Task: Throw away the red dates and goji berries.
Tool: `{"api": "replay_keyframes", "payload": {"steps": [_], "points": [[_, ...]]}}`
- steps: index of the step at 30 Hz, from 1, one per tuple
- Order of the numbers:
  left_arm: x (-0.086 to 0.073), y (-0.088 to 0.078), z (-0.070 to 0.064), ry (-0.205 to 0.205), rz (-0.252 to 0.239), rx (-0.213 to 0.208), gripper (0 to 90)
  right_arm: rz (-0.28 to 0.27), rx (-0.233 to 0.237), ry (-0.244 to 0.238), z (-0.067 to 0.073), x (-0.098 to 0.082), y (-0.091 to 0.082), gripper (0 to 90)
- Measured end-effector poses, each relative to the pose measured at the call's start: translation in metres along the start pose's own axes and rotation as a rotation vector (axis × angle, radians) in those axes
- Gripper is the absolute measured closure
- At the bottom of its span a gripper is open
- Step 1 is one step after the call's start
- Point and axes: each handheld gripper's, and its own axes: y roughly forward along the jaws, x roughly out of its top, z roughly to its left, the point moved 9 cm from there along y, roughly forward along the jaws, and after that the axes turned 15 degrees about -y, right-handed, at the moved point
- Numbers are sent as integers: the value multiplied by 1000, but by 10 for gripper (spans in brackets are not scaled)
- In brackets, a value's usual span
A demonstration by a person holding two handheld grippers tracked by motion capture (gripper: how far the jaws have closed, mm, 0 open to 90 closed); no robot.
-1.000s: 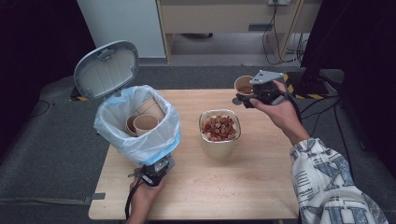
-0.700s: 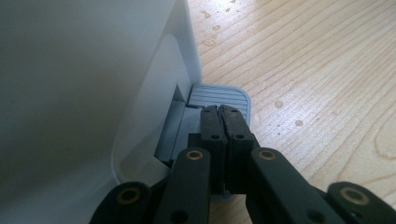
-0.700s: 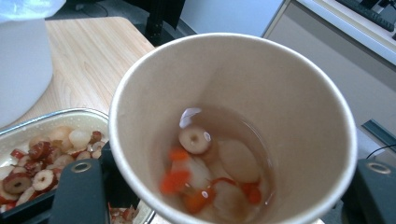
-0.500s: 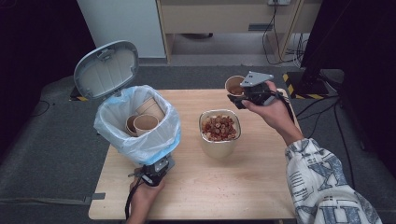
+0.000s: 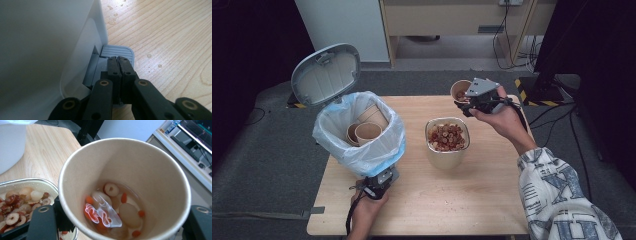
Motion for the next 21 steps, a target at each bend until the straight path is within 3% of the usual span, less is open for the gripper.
{"api": "replay_keyframes", "payload": {"steps": [10, 14, 21], "points": [[0, 0, 0, 1, 1, 1, 877, 0, 4, -51, 3, 8, 1, 299], [0, 0, 0, 0, 1, 0, 877, 3, -4, -43, 2, 9, 1, 299], [0, 0, 0, 0, 1, 0, 877, 9, -15, -92, 4, 13, 0, 298]]}}
